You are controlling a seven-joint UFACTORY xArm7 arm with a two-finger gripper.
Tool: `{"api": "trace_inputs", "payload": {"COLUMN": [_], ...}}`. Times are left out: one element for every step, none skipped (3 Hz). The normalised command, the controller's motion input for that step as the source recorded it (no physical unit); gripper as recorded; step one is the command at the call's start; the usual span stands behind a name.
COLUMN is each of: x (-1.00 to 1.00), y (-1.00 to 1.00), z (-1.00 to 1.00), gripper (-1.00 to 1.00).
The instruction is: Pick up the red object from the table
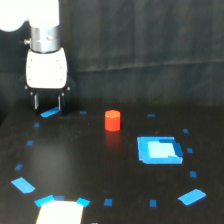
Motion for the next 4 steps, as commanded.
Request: {"api": "trace_inputs", "payload": {"x": [1.00,1.00,1.00,1.00], "y": [0.19,0.55,0.28,0.39], "z": [-1.00,-0.49,-0.14,-0.35], "gripper": [1.00,0.97,1.00,0.47]}}
